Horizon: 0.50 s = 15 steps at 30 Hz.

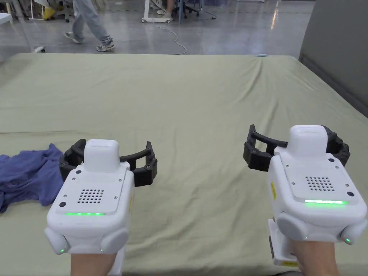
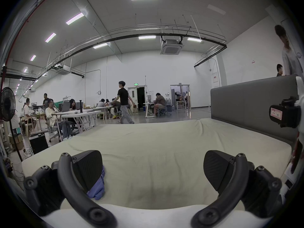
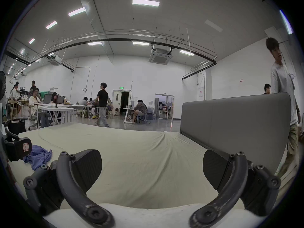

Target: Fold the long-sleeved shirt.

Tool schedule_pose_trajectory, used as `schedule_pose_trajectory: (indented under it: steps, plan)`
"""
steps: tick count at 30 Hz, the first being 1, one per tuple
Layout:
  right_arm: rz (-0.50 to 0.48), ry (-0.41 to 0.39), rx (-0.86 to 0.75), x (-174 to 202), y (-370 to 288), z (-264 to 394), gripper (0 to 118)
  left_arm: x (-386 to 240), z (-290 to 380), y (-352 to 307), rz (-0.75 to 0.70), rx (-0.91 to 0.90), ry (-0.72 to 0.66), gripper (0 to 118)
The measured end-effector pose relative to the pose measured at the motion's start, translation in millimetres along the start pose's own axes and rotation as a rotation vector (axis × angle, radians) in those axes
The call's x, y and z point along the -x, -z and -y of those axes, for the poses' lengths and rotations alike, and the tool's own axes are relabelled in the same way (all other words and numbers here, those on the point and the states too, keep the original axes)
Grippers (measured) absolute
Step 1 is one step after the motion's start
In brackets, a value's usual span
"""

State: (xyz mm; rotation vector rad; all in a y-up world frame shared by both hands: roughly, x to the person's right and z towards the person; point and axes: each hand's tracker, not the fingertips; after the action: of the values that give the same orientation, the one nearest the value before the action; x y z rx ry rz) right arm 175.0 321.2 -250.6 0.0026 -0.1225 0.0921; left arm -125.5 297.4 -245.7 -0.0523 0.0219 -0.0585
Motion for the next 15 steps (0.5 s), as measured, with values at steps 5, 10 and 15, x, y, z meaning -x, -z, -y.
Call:
schedule_pose_trajectory:
  steps: [5, 10, 15]
  plan:
    - [0.001, -0.002, 0.007, 0.2, 0.3, 2.7, 118, 0.4, -1.0, -0.7, 0.002, -0.003, -0.005, 118]
    - [-0.002, -0.001, 0.003, 1.2, 0.2, 2.1, 118, 0.6, -1.6, -1.3, 0.002, -0.005, 0.002, 118]
    - [-0.003, -0.002, 0.008, 1.4, 0.1, 2.6, 118, 1.0, -2.3, -1.7, 0.002, -0.007, -0.004, 118]
